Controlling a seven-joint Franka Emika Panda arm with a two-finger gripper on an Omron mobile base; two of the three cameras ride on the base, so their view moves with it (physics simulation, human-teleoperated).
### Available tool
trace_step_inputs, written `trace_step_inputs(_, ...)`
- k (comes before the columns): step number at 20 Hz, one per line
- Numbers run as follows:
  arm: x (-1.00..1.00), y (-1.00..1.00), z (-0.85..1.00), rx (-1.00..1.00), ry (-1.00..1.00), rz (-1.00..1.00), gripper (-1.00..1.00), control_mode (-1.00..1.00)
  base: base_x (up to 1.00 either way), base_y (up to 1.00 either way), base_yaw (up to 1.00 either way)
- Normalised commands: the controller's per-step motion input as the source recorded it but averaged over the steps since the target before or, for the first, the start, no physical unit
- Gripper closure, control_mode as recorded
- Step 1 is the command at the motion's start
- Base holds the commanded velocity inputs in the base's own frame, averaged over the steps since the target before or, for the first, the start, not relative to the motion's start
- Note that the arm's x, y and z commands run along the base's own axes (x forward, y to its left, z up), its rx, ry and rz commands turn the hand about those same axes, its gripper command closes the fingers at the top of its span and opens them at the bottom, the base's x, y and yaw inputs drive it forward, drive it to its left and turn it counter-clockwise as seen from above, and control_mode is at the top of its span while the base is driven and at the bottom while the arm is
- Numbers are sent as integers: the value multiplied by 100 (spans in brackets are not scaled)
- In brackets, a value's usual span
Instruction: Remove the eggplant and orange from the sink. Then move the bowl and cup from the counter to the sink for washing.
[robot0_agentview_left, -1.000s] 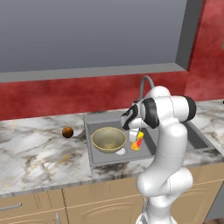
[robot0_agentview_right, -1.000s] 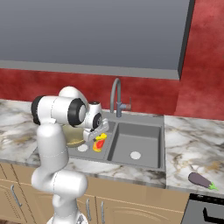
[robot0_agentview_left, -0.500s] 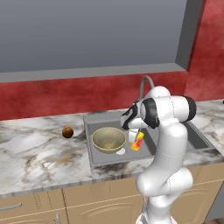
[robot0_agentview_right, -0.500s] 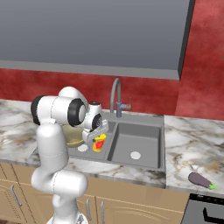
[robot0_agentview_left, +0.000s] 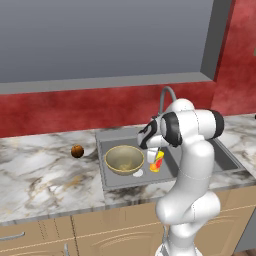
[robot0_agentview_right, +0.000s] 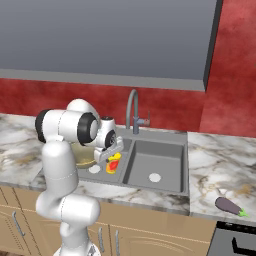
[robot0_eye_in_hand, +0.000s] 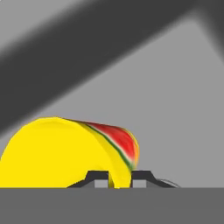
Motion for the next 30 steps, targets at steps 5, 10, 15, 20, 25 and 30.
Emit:
trace_step_inputs(5,-11,23,-16,-8,-3,-15,100,-100,0,0,0)
trace_step_inputs(10,-12,22,-16,-6,-1,-16,-100,-100,0,0,0)
trace_step_inputs(15,-14,27,-16,-5,-1,-18,-100,-100,0,0,0)
trace_step_inputs(20,-16,25,-12,-3,-3,-17,-100,-100,0,0,0)
trace_step_inputs(25,-17,30,-9,-1,-7,-17,-100,-100,0,0,0)
trace_step_inputs(30,-24,35,-8,0,-12,-18,-100,-100,0,0,0)
